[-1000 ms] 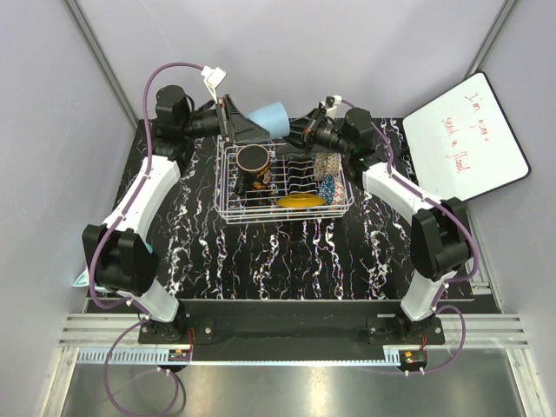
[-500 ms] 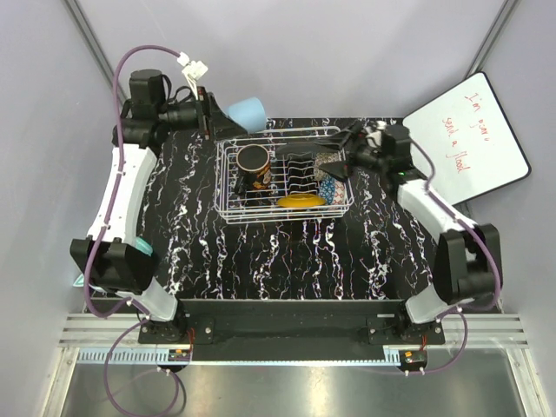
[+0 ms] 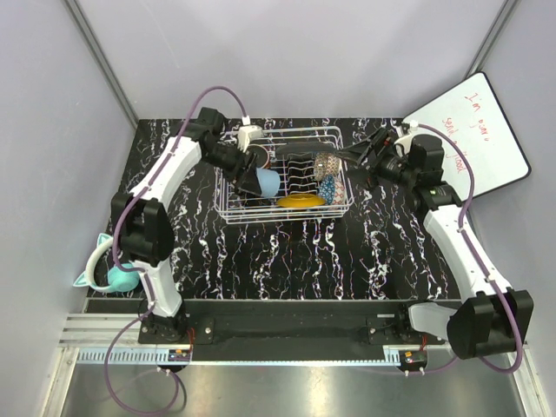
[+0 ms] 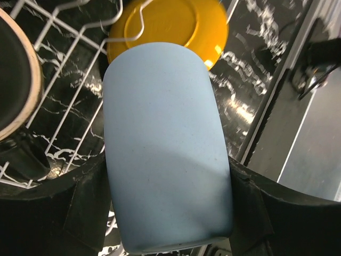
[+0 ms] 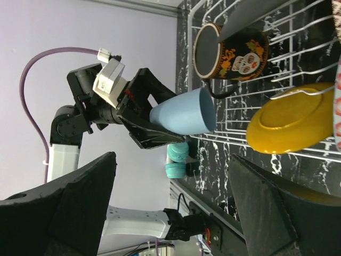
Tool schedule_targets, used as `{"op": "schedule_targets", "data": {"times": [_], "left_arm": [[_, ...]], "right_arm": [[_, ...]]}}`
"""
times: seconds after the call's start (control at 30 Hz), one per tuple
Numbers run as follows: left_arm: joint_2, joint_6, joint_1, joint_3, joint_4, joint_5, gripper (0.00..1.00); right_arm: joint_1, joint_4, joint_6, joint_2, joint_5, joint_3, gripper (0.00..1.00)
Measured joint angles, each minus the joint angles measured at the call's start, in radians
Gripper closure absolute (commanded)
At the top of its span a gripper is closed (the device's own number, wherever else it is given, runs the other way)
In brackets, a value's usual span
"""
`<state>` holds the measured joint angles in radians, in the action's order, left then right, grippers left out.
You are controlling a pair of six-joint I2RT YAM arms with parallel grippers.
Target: Load the mixed dishes into the dish rack
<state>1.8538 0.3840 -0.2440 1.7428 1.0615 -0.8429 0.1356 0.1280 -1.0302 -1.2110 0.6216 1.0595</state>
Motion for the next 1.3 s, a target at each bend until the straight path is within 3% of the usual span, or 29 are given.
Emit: {"op": "schedule_targets", "data": {"times": [0.37, 0.87, 1.13, 1.2, 1.23, 1.3], "left_arm": [[0.117, 0.092, -0.046, 0.003, 0.037, 0.215, 1.0], [0.147, 0.096, -0.113, -0.003, -0.085, 0.677, 1.0], [0.147, 0.124, -0.157, -0.047, -0.141, 0.805, 1.0], [0.147, 0.13, -0.164, -0.051, -0.144, 0.822, 0.94], [0.147, 0.132, -0.167, -0.051, -0.144, 0.828, 0.66], [0.147, 0.138, -0.172, -0.051, -0.149, 0.832, 0.37]], "right_arm": [[-0.017, 0.106, 0.072, 0.072, -0.046, -0.037, 0.07], [-0.042, 0.142, 0.093, 0.126, -0.061, -0.075, 0.07], [-0.06, 0.153, 0.1, 0.126, -0.059, -0.079, 0.07], [-0.064, 0.155, 0.1, 0.126, -0.056, -0.079, 0.07], [-0.066, 0.155, 0.1, 0.126, -0.055, -0.079, 0.07], [-0.067, 0.155, 0.101, 0.126, -0.054, -0.079, 0.07]]}}
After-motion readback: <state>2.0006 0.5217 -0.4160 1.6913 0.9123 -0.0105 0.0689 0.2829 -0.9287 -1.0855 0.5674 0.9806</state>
